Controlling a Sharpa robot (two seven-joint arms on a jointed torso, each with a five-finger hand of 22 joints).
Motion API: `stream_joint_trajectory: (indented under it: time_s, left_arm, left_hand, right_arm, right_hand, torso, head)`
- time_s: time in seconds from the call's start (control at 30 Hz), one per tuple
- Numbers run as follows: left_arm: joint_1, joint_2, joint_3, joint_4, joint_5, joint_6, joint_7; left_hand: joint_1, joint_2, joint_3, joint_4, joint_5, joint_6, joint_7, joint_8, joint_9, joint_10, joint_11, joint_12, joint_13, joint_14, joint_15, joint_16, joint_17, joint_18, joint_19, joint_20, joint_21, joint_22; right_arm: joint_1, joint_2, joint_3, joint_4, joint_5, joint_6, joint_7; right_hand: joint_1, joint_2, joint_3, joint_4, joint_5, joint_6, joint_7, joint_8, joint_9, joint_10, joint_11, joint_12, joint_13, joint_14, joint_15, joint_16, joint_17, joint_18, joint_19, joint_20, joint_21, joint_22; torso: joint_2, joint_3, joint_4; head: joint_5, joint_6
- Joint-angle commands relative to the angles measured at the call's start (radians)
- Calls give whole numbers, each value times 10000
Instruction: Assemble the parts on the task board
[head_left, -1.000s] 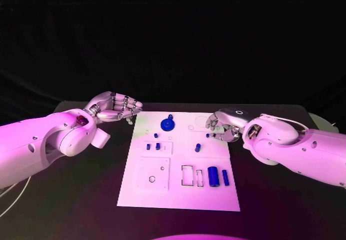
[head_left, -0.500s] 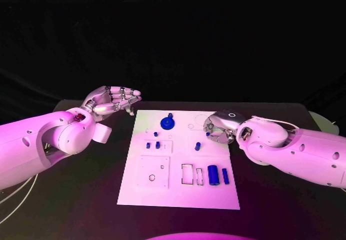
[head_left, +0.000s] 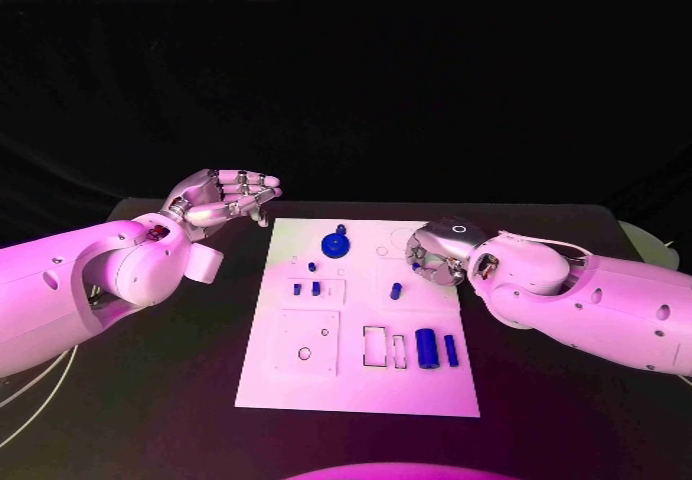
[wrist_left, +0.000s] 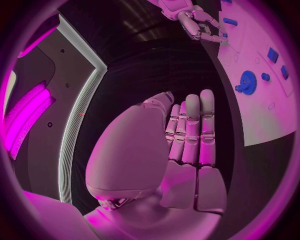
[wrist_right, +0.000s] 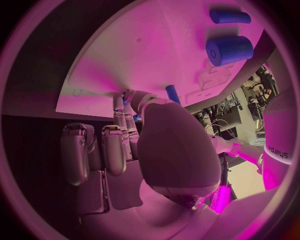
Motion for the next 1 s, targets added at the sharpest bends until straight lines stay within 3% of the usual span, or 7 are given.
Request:
stream_joint_trajectory:
  time_s: [0.03,0.23,0.47,1.0]
  left_arm:
    - [12,10,6,35,128,8,159]
    - [12,13,6,34,128,14,126]
    - [11,10,5,13,128,19,72]
    - [11,20,4,-103,128,10,5]
  left_hand:
    - [92,12,35,-13,61,9,26,57,-14,42,14,53,5,-26,-45,-62,-8,73,24,-22,-40,-6]
    - [131,0,114,-67,61,-5,39,54,-22,30,22,69,-3,-23,-46,-69,-28,71,36,-30,-23,5]
    - [130,-35,166,-99,61,-40,62,39,-34,-12,38,67,-16,-25,-37,-79,-48,68,38,-33,-7,18]
    - [83,-95,258,-142,61,-147,110,-9,-65,-122,82,57,-46,-41,-7,-94,-85,60,20,-16,11,37]
  right_arm:
    - [-139,17,-83,1,-390,474,-233]
    - [-174,6,-84,91,-583,180,-342]
    - [-190,-37,-82,210,-722,-478,-503]
    - [-117,-359,-1,727,-742,-1407,-690]
  right_hand:
    - [109,250,74,-196,-43,181,-56,115,75,242,-110,99,84,602,-98,39,619,-56,527,-85,95,2078]
    - [48,392,197,-385,-59,250,-92,181,156,391,-159,74,98,604,-143,33,609,-79,572,-145,182,2135]
    - [-22,375,216,-428,-69,234,-87,181,175,384,-153,32,89,593,-145,8,553,-109,636,-155,303,2205]
    - [-358,370,213,-476,-278,239,-127,227,269,451,-170,-79,78,592,-154,-10,518,-153,728,-167,475,2309]
  torso:
    - [1,1,-4]
    - [-1,-1,0]
    - [3,1,-2]
    - [-4,0,-18]
  head:
    - [-6,-20]
    - [-24,-18]
    - [-22,-5]
    - [-19,6]
